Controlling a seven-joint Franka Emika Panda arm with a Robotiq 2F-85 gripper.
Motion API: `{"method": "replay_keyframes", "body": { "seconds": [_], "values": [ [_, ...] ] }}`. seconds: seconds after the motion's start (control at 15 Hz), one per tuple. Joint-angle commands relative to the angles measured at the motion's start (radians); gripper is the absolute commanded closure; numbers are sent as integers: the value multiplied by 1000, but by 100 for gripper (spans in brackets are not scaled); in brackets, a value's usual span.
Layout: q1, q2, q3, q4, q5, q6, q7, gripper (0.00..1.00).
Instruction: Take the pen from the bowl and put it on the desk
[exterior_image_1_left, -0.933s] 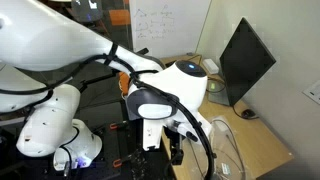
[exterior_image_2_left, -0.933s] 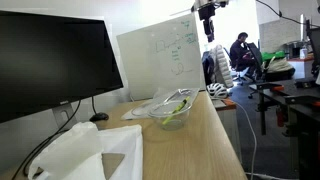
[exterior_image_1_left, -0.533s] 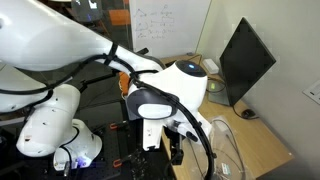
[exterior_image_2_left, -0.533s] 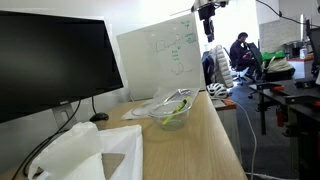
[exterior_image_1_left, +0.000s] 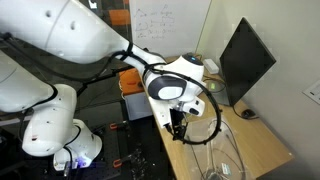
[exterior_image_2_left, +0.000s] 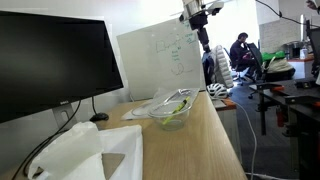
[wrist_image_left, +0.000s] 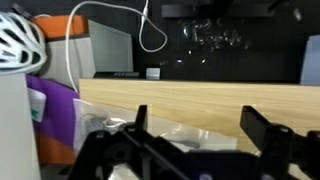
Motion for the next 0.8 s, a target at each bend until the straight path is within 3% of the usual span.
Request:
{"method": "replay_keyframes", "body": {
  "seconds": [0.0,0.4,0.6,0.67,0.73],
  "values": [
    [61,188,41,142,19,-45,-91,0],
    [111,429,109,332,-27,-72,-238,0],
    [126,491,130,390,-33,-78,-252,8],
    [130,507,138,403,-26,-76,-258,17],
    [136,519,146,415,-23,-85,-254,18]
  ]
}}
